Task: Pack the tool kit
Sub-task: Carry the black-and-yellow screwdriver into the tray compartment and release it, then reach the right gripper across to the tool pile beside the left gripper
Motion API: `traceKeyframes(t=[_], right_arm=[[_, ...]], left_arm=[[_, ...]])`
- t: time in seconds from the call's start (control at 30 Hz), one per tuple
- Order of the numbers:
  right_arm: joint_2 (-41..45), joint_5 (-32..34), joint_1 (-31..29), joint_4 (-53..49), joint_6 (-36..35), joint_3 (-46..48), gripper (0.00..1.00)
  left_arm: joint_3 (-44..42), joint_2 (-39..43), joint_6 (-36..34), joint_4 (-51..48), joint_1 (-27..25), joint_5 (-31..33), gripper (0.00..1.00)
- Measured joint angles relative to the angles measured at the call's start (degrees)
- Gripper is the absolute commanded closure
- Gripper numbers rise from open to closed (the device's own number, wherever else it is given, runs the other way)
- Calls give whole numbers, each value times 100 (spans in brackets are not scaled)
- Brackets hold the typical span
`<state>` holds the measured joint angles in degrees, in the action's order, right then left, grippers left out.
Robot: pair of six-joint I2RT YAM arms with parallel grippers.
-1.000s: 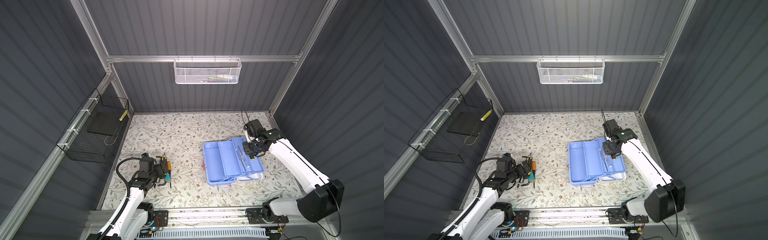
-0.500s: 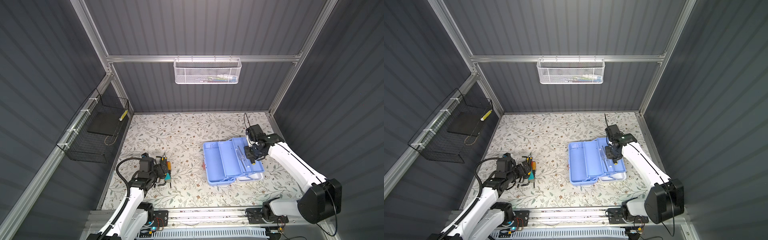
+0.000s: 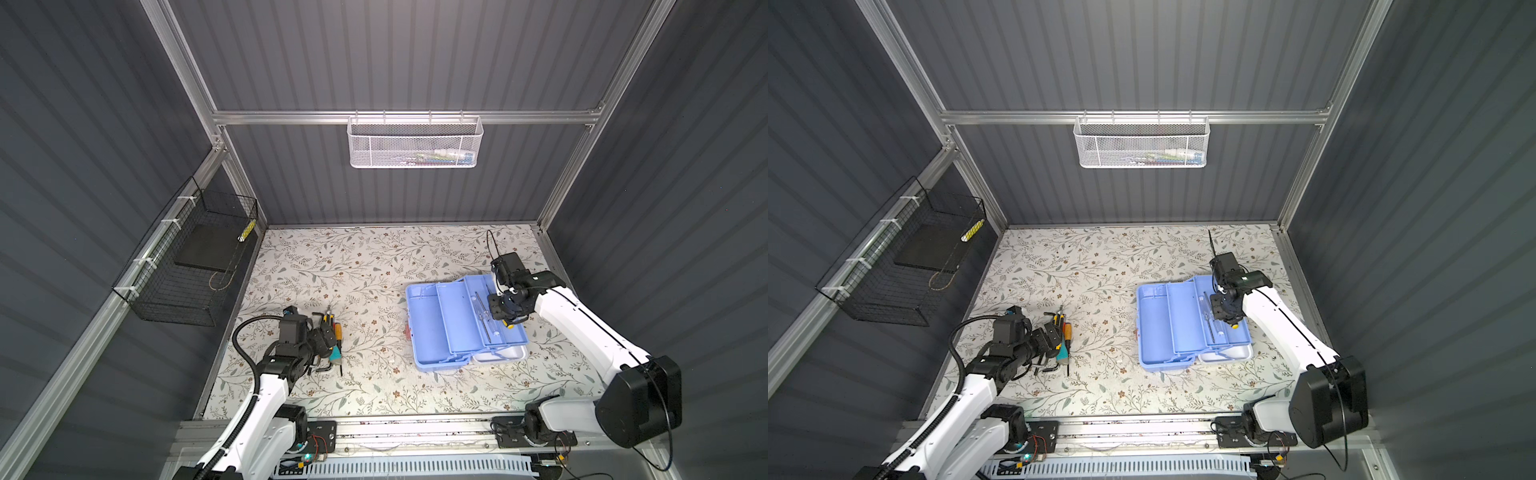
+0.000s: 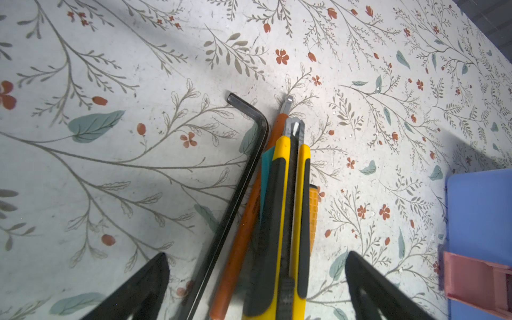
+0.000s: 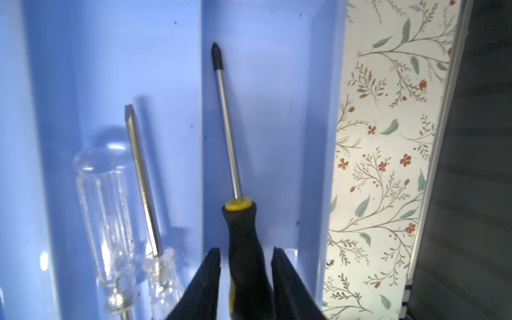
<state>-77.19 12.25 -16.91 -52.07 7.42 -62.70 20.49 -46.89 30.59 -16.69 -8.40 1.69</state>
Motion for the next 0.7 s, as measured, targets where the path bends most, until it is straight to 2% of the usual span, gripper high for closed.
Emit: traceKeyframes(t=[0.13,0.23,0.43,0.57,0.7], right_arm=[[0,37,-68,-125,7,-315,58],[2,90,-354,-205,70,-726,55],[-260,-61,-1895,179,531,-1523,54],[-1220,-555,-2959,1067,846,-1762,56],[-2632,-1145,-3628,1878,1062,-2170,56]], left_arm=[[0,2,0,0,0,0,1],[0,61,2,-2,0,22,0],[0,337,63,-20,0,151,1],[-22,501,109,-50,0,225,1],[-55,688,153,-140,0,304,1]])
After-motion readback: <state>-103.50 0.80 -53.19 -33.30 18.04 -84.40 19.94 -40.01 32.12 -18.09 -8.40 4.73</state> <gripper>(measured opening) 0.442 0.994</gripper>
